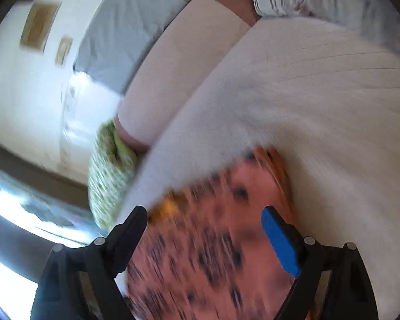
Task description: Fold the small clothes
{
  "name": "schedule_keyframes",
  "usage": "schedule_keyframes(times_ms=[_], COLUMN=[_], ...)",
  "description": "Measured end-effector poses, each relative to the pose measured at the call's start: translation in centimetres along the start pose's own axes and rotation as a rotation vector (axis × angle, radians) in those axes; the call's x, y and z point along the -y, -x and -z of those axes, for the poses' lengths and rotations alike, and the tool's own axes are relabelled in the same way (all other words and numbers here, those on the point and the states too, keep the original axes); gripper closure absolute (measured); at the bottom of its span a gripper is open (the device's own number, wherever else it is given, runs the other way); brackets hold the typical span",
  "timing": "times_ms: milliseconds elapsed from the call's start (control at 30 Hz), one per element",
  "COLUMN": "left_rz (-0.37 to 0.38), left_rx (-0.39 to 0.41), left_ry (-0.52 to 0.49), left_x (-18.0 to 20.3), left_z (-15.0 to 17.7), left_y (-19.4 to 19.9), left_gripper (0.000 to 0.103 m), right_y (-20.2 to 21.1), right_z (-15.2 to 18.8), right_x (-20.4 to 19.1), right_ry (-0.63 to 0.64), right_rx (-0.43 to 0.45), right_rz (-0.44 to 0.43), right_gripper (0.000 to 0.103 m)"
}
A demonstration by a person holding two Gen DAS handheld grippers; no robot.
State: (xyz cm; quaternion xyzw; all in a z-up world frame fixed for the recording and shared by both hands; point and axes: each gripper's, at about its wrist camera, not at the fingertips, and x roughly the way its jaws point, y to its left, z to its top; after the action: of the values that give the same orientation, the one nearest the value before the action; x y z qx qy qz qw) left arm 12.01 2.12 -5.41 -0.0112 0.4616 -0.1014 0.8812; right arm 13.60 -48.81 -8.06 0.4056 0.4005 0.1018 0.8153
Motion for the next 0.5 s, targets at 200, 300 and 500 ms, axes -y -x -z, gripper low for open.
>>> schedule_keyframes(times_ms=[200, 300, 500], left_rz=[0.071, 0.096, 0.1], left_rx=[0.033, 0.035, 0.017], left_ry=[-0.069, -0.094, -0.069], left_x=[4.7, 7.0, 9.8], left_z=[-0.3, -0.5, -0.8], left_y=[0.7, 0.5, -1.4], left_gripper=[0.028, 0.028, 0.028], right_y=[6.7, 5.6, 3.7], right_z=[9.4, 11.2, 10.7], right_x=[3.7, 5.6, 6.9], right_ry=[-0.153, -0.266, -0.373], right_rx=[-0.021, -0.03, 0.018], right_rz=[0.082, 0.015, -0.085], right_gripper=[0.013, 0.012, 0.012])
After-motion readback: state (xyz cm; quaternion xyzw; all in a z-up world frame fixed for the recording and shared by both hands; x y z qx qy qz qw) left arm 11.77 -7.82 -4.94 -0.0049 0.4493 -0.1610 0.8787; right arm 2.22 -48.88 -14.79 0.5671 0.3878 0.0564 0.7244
